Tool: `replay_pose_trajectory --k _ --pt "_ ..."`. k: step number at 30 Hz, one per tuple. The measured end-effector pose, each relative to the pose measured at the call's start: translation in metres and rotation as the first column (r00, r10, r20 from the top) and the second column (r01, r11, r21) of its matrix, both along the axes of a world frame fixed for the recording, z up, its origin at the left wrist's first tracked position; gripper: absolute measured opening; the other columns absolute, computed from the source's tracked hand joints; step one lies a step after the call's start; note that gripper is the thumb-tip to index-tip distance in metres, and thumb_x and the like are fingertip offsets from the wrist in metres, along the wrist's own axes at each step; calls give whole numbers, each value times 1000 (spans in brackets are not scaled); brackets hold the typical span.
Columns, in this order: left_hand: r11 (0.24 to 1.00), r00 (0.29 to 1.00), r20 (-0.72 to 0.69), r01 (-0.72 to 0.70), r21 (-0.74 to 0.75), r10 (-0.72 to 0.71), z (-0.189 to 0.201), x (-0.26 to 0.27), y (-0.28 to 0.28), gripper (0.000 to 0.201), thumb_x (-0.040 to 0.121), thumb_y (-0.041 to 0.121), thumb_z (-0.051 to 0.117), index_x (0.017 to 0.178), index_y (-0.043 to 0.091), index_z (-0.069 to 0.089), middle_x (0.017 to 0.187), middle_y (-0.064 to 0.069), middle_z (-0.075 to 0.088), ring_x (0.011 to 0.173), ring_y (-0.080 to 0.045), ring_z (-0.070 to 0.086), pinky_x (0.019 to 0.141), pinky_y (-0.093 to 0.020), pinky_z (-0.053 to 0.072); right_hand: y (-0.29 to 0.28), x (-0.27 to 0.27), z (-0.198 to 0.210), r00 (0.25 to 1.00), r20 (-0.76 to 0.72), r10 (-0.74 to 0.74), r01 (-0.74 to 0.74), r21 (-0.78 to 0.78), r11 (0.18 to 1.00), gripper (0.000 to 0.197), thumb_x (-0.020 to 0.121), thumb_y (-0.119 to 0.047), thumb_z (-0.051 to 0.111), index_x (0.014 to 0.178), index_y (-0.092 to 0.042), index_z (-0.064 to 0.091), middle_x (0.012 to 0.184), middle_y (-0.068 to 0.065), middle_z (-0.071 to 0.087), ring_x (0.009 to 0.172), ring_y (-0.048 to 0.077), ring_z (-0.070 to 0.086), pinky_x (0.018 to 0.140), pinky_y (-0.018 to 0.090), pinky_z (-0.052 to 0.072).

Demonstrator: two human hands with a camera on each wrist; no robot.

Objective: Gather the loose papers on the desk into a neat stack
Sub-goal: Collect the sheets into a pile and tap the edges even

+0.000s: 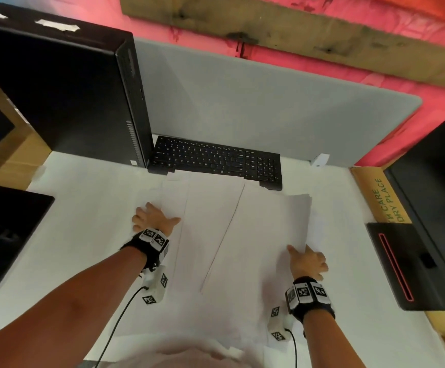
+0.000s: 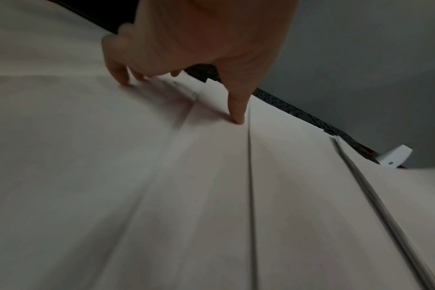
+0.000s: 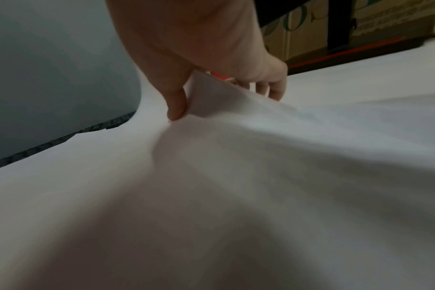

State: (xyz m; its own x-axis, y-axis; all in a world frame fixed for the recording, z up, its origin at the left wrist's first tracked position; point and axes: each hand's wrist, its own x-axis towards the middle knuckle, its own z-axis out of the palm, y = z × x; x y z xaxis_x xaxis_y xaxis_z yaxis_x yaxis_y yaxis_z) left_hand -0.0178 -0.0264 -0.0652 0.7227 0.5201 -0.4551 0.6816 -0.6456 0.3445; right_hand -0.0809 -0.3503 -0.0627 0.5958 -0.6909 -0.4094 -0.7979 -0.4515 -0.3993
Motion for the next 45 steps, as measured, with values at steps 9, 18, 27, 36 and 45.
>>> replay_pose_trajectory --k 9,18,27,36,45 --pt "985 985 28 -172 -15 172 -1 0 23 107 67 49 74 140 -1 16 137 -26 32 124 -40 35 103 -48 31 -12 -1 0 998 12 -65 64 36 997 49 83 -42 61 123 -15 57 142 18 28 128 40 25 104 56 26" --pt "992 934 333 127 25 -128 3 -5 26 36 88 23 58 119 7 59 135 -12 45 122 -39 35 97 -47 34 -4 -4 0 918 382 103 -95 -40 995 55 82 -30 67 123 3 54 131 17 49 121 39 41 98 56 36" --pt "885 946 320 190 -426 -49 2 -10 22 50 90 32 54 126 -2 50 129 -19 55 121 -36 50 101 -37 40 4 1 -1 966 222 130 -142 39 989 57 86 -28 63 135 -4 45 150 13 25 136 34 26 108 46 27" --pt "634 979 172 203 -746 -111 9 -9 -15 44 78 10 70 119 -1 56 117 -11 61 109 -22 57 92 -27 41 2 3 2 952 48 303 -300 -76 951 42 87 -38 58 115 -7 59 126 14 54 121 35 39 97 48 32" --pt "596 975 176 224 -771 -139 3 -12 -38 49 78 0 68 124 -3 51 127 -20 56 121 -30 51 102 -34 39 5 -6 8 895 445 37 -226 380 897 31 82 -7 66 112 -1 59 108 10 63 105 28 58 80 25 42"
